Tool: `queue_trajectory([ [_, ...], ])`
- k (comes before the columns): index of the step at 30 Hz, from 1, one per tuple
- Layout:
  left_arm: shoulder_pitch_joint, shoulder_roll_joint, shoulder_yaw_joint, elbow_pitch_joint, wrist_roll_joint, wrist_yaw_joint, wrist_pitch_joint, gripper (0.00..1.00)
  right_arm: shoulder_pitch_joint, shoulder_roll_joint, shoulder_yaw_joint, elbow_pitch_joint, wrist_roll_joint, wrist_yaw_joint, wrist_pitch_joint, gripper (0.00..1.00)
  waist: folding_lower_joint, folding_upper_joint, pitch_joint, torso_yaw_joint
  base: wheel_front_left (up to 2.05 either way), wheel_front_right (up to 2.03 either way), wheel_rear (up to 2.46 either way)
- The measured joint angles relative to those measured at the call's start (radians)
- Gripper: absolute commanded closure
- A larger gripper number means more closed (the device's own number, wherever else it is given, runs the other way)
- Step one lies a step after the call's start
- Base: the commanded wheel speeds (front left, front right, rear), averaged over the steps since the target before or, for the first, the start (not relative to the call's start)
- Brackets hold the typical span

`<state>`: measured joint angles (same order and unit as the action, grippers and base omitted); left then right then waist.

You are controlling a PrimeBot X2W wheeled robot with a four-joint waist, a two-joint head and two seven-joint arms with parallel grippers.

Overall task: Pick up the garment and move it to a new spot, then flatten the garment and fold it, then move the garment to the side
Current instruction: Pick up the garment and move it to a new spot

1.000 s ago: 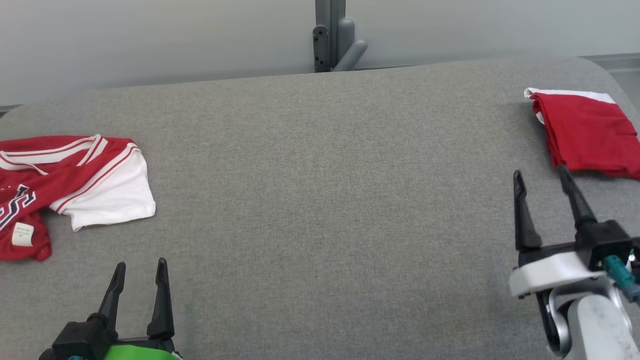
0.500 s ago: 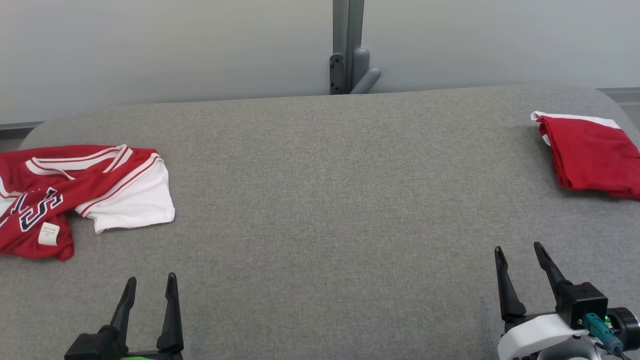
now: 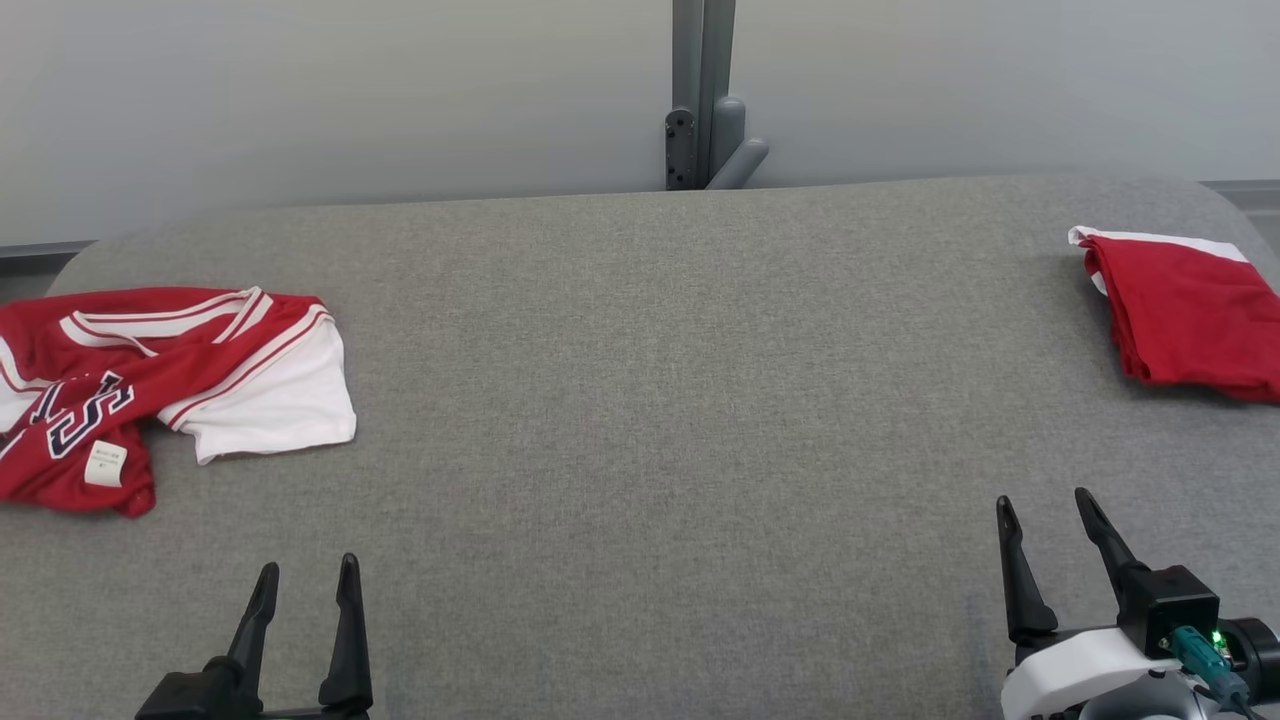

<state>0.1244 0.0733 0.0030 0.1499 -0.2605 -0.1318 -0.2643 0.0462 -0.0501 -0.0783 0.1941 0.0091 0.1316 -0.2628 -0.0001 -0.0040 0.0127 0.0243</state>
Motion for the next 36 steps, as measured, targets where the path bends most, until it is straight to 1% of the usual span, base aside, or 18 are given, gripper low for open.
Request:
queue_trajectory([
  [5, 0.0, 0.0, -0.004, 0.004, -0.003, 0.0, 0.0, 0.0, 0.001, 0.0, 0.007, -0.002, -0.002, 0.0, 0.0, 0.0, 0.0, 0.0, -0.003, 0.015, 0.0, 0.0, 0.0],
  [10, -0.002, 0.0, -0.015, 0.006, -0.003, 0.0, 0.0, 0.0, 0.011, 0.0, 0.019, -0.007, 0.0, 0.0, 0.0, 0.0, 0.0, 0.0, -0.008, 0.057, 0.0, 0.0, 0.0],
  [15, 0.002, 0.01, -0.022, 0.009, -0.003, 0.0, 0.0, 0.0, 0.027, 0.0, 0.044, -0.006, 0.011, 0.0, 0.0, 0.0, 0.0, 0.0, -0.014, 0.134, 0.0, 0.0, 0.0],
  [22, 0.045, 0.026, 0.018, 0.008, -0.008, 0.0, 0.0, 0.0, 0.024, 0.0, 0.106, 0.003, 0.022, 0.0, 0.0, 0.0, 0.0, 0.0, -0.028, 0.276, 0.0, 0.0, 0.0],
  [28, 0.071, 0.026, 0.042, -0.009, -0.011, 0.0, 0.0, 0.0, 0.005, 0.0, 0.124, 0.011, 0.023, 0.0, 0.0, 0.0, 0.0, 0.0, -0.037, 0.383, 0.0, 0.0, 0.0],
  [31, 0.069, 0.02, 0.056, -0.017, -0.021, 0.0, 0.0, 0.0, -0.005, 0.002, 0.129, 0.011, 0.016, 0.0, 0.0, 0.0, 0.0, 0.0, -0.025, 0.416, 0.0, 0.0, 0.0],
  [36, -0.006, 0.011, 0.049, -0.026, -0.039, 0.0, 0.0, 0.0, -0.05, 0.002, 0.102, -0.002, -0.041, 0.0, 0.0, 0.0, 0.0, 0.0, 0.02, 0.426, 0.0, 0.0, 0.0],
])
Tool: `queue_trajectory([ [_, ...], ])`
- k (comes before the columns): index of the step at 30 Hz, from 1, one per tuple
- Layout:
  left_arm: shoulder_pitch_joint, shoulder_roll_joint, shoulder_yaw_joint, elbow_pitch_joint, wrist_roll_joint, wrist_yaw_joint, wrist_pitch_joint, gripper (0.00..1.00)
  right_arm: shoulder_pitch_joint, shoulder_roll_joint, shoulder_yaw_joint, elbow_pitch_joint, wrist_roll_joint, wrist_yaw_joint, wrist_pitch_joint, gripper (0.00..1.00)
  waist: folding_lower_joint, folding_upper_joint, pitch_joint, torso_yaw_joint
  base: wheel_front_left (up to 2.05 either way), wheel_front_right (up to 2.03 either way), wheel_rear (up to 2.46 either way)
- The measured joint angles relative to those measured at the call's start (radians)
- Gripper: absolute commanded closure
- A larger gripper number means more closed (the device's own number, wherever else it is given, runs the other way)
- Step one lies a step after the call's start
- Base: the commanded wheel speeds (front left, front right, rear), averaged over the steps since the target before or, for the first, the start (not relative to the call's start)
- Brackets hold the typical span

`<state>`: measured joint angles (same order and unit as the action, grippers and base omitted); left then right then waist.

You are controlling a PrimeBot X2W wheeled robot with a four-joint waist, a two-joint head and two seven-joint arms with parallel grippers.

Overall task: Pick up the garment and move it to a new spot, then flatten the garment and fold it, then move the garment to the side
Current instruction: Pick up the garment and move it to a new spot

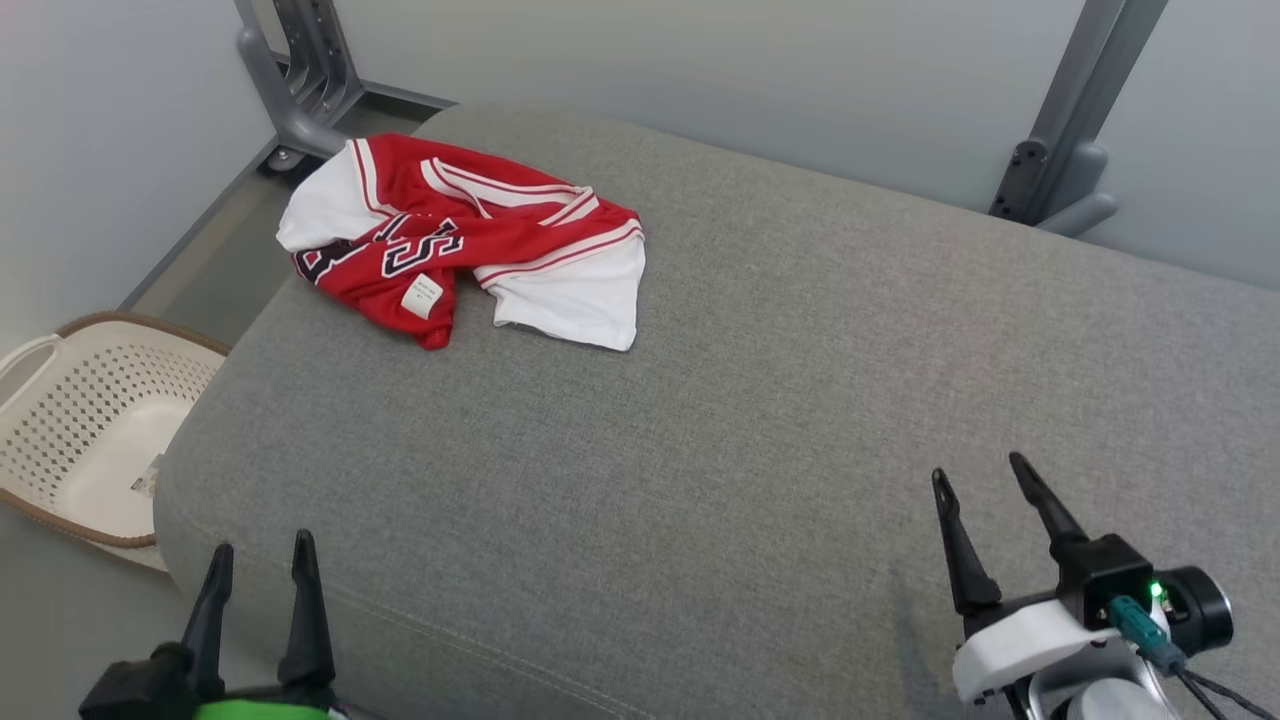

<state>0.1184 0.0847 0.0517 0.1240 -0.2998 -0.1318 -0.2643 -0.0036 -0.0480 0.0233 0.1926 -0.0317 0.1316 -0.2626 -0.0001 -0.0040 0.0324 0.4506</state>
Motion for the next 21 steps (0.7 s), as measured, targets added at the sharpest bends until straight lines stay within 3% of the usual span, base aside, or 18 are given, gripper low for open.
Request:
queue_trajectory([
  [5, -0.142, -0.007, -0.017, 0.003, -0.036, 0.0, 0.0, 0.0, -0.079, -0.002, -0.049, -0.038, -0.083, 0.0, 0.0, 0.0, 0.0, 0.0, 0.078, 0.0, 0.0, 0.0, 0.0],
  [8, -0.252, -0.002, -0.047, 0.035, -0.116, 0.0, 0.0, 0.0, -0.126, -0.026, -0.082, -0.063, -0.107, 0.0, 0.0, 0.0, 0.0, 0.0, 0.14, -0.005, 0.0, 0.0, 0.0],
  [16, -0.606, 0.184, -0.174, 0.184, -0.352, 0.0, 0.0, 0.0, -0.232, -0.111, -0.094, -0.125, -0.135, 0.0, 0.0, 0.0, 0.0002, 0.0, 0.345, -0.047, 0.0, 0.0, 0.0],
  [21, -0.763, 0.268, -0.257, 0.35, -0.502, 0.0, 0.0, 0.0, -0.278, -0.113, -0.068, -0.21, -0.138, 0.0, 0.0, 0.0, 0.0002, 0.0, 0.458, -0.084, 0.0, 0.0, 0.0],
])
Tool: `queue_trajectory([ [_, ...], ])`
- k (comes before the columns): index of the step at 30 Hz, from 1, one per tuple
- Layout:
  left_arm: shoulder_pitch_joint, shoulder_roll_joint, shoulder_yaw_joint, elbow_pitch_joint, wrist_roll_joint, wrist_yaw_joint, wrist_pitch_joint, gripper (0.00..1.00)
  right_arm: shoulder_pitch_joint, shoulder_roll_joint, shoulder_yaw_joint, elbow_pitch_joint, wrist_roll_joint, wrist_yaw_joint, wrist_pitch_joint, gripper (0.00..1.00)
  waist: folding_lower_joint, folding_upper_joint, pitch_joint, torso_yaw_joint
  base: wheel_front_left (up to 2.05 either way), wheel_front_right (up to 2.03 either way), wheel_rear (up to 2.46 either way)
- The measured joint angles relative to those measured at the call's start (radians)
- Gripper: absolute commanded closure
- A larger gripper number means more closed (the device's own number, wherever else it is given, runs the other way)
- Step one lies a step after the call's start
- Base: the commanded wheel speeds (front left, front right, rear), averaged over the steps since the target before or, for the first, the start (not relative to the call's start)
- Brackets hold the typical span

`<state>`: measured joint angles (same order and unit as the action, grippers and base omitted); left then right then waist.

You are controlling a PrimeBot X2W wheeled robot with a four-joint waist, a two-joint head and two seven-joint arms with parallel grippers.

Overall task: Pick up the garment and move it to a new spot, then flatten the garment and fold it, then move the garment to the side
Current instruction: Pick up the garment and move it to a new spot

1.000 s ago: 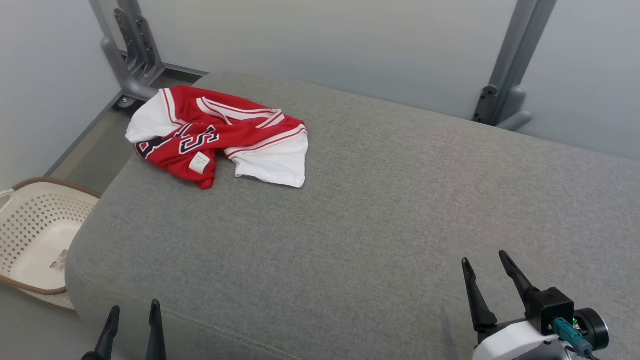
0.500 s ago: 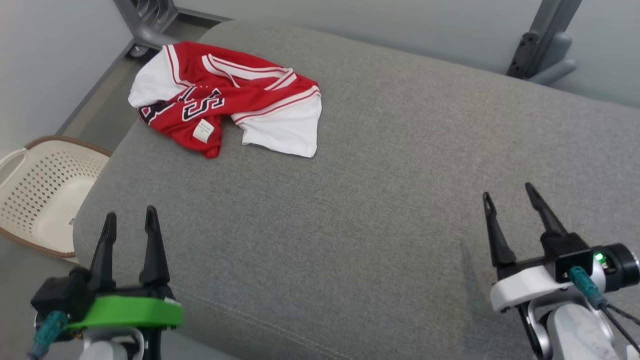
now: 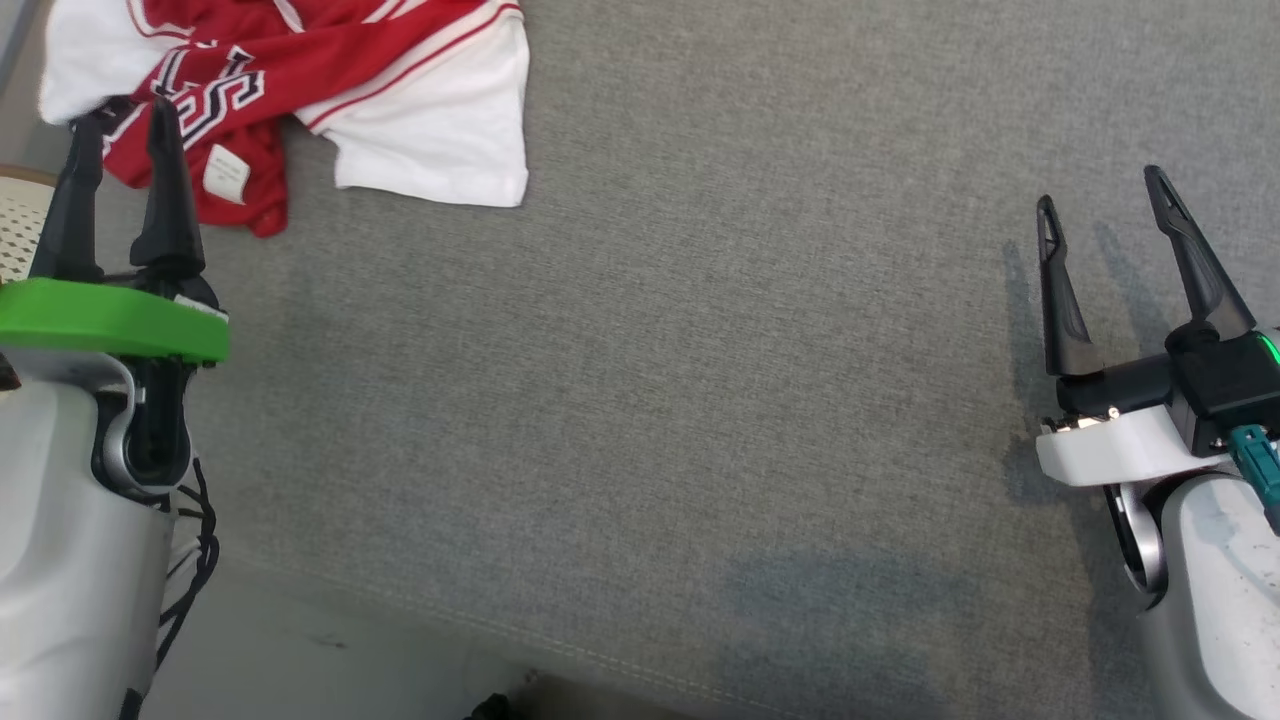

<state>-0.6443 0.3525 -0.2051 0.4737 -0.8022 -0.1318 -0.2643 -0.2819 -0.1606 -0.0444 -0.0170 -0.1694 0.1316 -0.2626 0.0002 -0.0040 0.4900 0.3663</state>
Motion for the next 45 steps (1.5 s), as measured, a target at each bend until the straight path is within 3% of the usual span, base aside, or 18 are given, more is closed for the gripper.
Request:
queue_trajectory([
  [4, -0.096, 0.033, -0.086, 0.118, -0.137, 0.0, 0.013, 0.0, -0.002, 0.001, 0.025, -0.06, 0.0, 0.0, 0.0, 0.0, 0.0, 0.0, 0.069, -0.037, 0.0, 0.0, 0.0],
  [13, -0.193, 0.091, -0.206, 0.307, -0.289, 0.0, 0.033, 0.0, 0.018, 0.0, 0.03, -0.15, 0.0, 0.0, 0.004, 0.0, 0.0001, 0.0, 0.155, -0.118, 0.0, 0.0, 0.0],
  [14, -0.199, 0.093, -0.218, 0.32, -0.306, 0.0, 0.033, 0.12, 0.025, 0.002, 0.026, -0.158, 0.0, 0.0, 0.007, 0.0, 0.0, 0.0, 0.162, -0.125, 0.0, 0.0, 0.0],
  [15, -0.204, 0.098, -0.233, 0.332, -0.317, 0.0, 0.033, 0.12, 0.033, 0.003, 0.022, -0.165, 0.0, 0.0, 0.007, 0.0, 0.0001, 0.0, 0.169, -0.132, 0.0, 0.0, 0.0],
  [16, -0.209, 0.103, -0.246, 0.343, -0.326, 0.0, 0.033, 0.78, 0.038, 0.007, 0.018, -0.17, 0.0, 0.0, 0.01, 0.0, 0.0, 0.0, 0.174, -0.138, 0.0, 0.0, 0.0],
  [17, -0.212, 0.107, -0.256, 0.354, -0.332, 0.0, 0.029, 1.0, 0.044, 0.01, 0.014, -0.173, 0.0, 0.0, 0.01, 0.0, 0.0, 0.0, 0.178, -0.143, 0.0, 0.0, 0.0],
  [24, -0.198, 0.146, -0.336, 0.305, -0.344, 0.0, 0.006, 1.0, 0.052, 0.048, 0.023, -0.141, 0.006, 0.0, 0.006, 0.0, 0.0, 0.0, 0.148, -0.155, 0.0, 0.0, 0.0],
  [29, -0.147, 0.179, -0.264, 0.138, -0.252, 0.0, 0.003, 1.0, 0.057, 0.079, 0.021, -0.089, 0.028, 0.0, 0.002, 0.0, 0.0, 0.0, 0.085, -0.156, 0.0, 0.0, 0.0],
  [32, -0.066, 0.154, -0.198, 0.023, -0.194, 0.0, 0.003, 1.0, 0.071, 0.095, 0.025, -0.075, 0.049, 0.0, 0.001, 0.0, -0.0001, 0.0, 0.035, -0.158, 0.0, 0.0, 0.0],
  [35, 0.016, 0.125, -0.193, -0.095, -0.133, 0.0, 0.003, 1.0, 0.094, 0.106, 0.031, -0.053, 0.08, 0.0, 0.001, 0.0, -0.0002, 0.0, -0.022, -0.162, 0.0, 0.0, 0.0],
  [40, 0.113, 0.082, -0.24, -0.279, -0.078, 0.021, 0.006, 1.0, 0.133, 0.109, 0.035, -0.033, 0.158, 0.0, 0.001, 0.0, -0.0002, 0.0, -0.121, -0.179, 0.0, 0.0, 0.0],
  [45, 0.163, 0.039, -0.331, -0.486, -0.063, 0.061, 0.079, 1.0, 0.154, 0.109, 0.033, -0.021, 0.218, 0.0, 0.0, 0.0, -0.0002, 0.0001, -0.208, -0.217, 0.0, 0.0, 0.0],
])
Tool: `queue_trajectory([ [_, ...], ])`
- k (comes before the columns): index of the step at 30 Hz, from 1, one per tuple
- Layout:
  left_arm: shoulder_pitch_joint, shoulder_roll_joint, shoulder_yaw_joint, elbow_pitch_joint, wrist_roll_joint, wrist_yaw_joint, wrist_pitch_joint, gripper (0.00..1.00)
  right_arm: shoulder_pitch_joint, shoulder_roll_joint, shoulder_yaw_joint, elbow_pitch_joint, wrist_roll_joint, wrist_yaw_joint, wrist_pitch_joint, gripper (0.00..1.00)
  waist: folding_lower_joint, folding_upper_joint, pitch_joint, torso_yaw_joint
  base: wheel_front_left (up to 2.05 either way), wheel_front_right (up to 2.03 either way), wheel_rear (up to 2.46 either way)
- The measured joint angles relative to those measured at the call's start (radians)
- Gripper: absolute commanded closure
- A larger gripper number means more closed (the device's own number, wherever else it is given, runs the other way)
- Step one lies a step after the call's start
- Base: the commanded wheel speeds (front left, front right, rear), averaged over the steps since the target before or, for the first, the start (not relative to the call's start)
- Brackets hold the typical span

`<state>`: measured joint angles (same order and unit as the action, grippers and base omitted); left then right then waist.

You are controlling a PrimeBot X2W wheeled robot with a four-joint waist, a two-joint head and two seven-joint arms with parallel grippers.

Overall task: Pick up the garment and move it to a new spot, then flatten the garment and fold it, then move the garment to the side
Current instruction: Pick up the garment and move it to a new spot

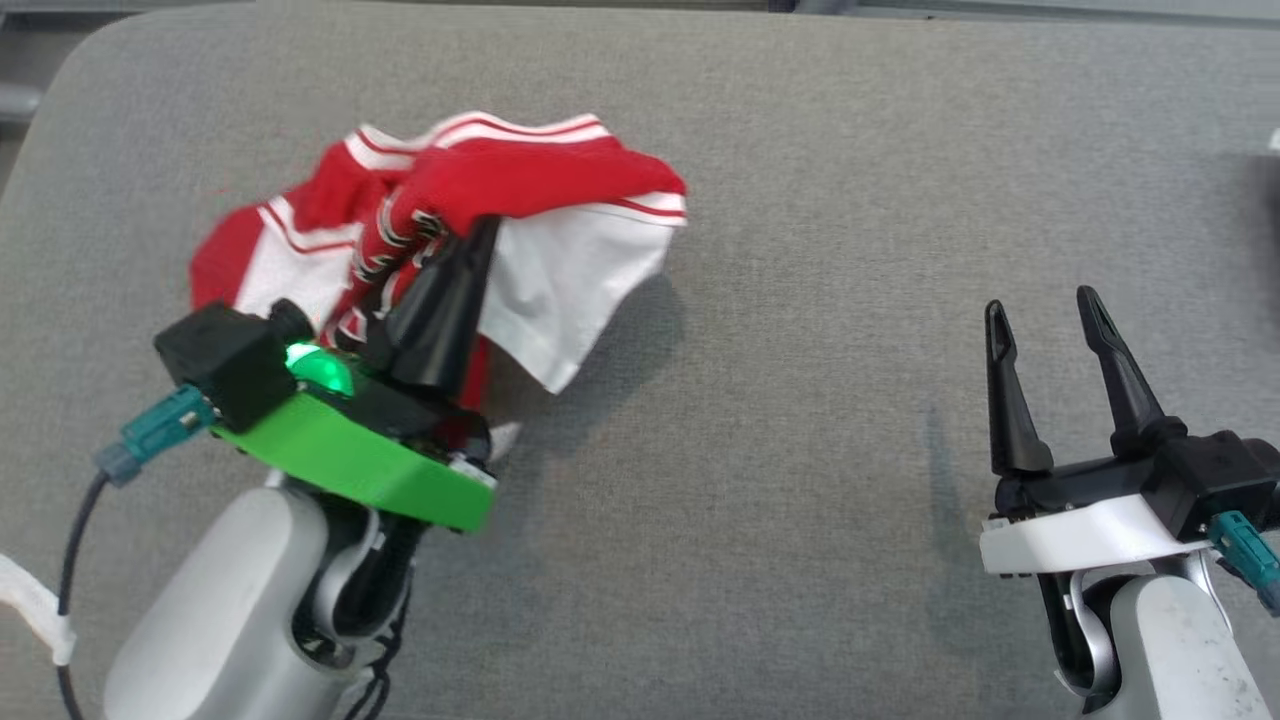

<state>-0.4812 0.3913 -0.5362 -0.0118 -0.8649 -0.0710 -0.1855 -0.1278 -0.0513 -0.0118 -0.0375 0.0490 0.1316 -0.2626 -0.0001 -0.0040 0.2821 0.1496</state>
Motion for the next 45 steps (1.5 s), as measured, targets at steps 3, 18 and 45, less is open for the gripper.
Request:
queue_trajectory([
  [3, 0.014, -0.027, -0.06, -0.119, 0.005, 0.02, 0.057, 1.0, 0.012, 0.0, -0.004, 0.0, 0.019, 0.0, 0.0, 0.0, 0.0, 0.0, -0.034, -0.041, 0.0, 0.0, 0.0],
  [18, -0.005, -0.182, -0.094, -0.107, -0.122, 0.129, 0.175, 1.0, 0.016, 0.0, -0.017, 0.008, 0.082, 0.0, 0.0, 0.0, 0.0, 0.0, -0.093, -0.308, 0.0, 0.0, 0.0],
  [45, 0.045, -0.169, -0.04, 0.462, -0.078, -0.003, -0.064, 0.0, 0.063, 0.001, -0.049, 0.025, 0.074, 0.0, 0.0, 0.0, 0.0, 0.0, -0.111, -0.362, 0.0, 0.0, 0.0],
])
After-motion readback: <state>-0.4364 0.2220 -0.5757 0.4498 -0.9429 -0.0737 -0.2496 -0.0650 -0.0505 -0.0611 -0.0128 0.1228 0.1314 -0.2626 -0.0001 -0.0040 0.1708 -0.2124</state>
